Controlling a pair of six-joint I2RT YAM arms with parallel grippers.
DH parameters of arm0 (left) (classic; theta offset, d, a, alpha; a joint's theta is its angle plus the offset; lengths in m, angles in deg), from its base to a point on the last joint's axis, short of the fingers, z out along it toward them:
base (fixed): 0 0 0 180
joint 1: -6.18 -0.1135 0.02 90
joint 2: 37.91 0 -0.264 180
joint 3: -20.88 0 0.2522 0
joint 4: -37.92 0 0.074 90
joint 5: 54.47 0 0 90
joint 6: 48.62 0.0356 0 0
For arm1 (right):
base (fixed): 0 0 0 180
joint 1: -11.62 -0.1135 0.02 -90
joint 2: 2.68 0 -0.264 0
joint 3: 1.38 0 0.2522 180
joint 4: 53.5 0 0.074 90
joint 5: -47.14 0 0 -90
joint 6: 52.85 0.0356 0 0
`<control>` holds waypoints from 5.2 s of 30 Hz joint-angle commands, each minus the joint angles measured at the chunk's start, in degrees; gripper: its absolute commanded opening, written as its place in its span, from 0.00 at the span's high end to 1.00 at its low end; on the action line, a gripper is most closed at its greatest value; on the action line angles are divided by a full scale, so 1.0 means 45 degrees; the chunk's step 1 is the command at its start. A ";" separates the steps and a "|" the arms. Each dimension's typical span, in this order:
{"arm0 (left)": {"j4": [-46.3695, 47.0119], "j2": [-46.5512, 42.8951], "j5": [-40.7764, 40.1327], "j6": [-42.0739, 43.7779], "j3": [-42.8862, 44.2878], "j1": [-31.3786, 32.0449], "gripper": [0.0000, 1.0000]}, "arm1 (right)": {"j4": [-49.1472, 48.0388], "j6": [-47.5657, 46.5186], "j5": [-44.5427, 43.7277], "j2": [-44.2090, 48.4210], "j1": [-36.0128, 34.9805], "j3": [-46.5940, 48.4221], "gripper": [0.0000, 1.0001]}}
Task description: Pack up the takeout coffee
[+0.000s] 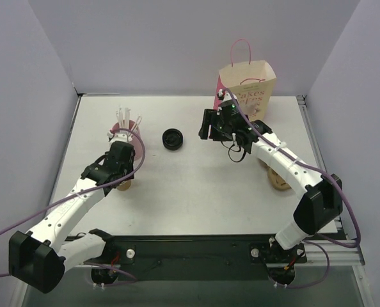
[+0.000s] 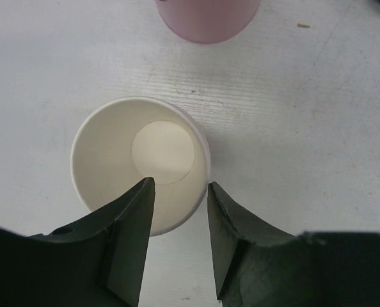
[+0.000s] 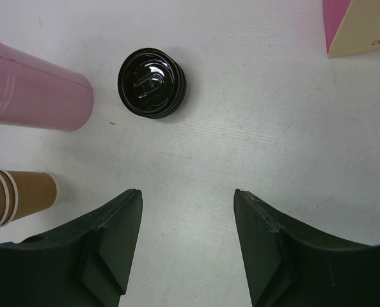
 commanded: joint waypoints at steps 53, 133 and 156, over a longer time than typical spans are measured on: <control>-0.2404 0.0405 0.0763 0.0633 0.2441 -0.1270 1.00 | -0.0146 -0.0078 0.0415 0.2556 -0.0241 -0.1739 0.40; -0.0082 -0.1449 0.3126 0.1864 0.0293 0.0488 1.00 | -0.6807 0.6915 0.4732 -0.5589 -0.4557 0.0273 0.58; -0.2911 -0.1430 0.1505 0.2020 0.2831 0.0527 1.00 | -0.5440 0.5978 0.4419 -0.5296 -0.4460 0.1737 0.59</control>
